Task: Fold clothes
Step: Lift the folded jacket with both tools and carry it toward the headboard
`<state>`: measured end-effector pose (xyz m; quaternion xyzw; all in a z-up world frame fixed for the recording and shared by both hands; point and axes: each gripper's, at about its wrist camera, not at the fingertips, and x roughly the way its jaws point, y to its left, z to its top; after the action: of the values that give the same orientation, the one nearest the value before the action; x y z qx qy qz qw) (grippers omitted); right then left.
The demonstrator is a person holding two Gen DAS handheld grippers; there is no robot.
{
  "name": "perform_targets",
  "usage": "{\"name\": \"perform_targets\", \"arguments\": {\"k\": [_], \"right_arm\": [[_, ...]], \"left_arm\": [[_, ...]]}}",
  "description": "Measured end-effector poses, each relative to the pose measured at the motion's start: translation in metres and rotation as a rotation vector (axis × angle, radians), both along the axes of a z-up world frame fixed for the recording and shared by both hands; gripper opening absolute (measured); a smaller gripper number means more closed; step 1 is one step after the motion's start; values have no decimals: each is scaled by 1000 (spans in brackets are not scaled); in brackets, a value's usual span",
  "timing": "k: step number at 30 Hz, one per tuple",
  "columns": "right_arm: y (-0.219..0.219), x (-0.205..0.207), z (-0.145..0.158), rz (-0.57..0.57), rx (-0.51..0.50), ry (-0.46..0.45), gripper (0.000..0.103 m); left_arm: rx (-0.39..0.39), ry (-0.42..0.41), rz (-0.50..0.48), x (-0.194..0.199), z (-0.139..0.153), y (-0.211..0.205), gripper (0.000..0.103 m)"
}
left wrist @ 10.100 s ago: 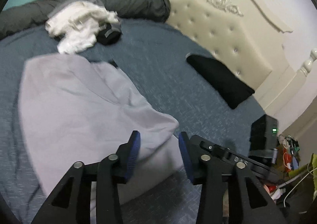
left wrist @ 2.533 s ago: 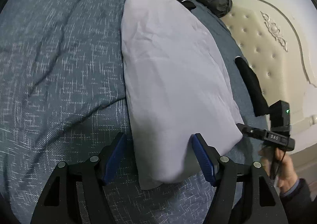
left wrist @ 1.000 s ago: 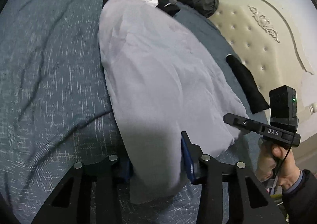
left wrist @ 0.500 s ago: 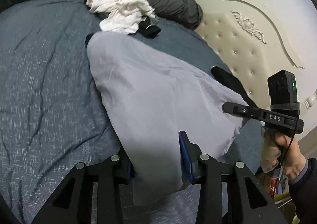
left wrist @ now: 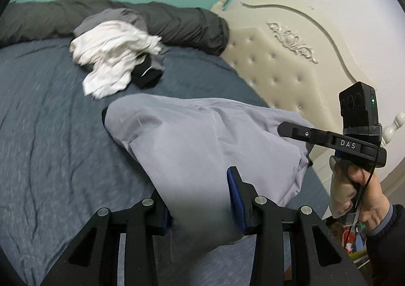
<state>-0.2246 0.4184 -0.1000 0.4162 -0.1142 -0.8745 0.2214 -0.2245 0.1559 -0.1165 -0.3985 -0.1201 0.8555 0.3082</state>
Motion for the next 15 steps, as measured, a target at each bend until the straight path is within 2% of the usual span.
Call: {"name": "perform_targets", "arguments": {"k": [8,15], "right_arm": [[62,-19,42,-45,42,64,14],[135,-36,72,-112,77,125,14]], "left_arm": [[13,64,-35,-33,45,78,42],[31,105,-72,-61,67,168,42]]}}
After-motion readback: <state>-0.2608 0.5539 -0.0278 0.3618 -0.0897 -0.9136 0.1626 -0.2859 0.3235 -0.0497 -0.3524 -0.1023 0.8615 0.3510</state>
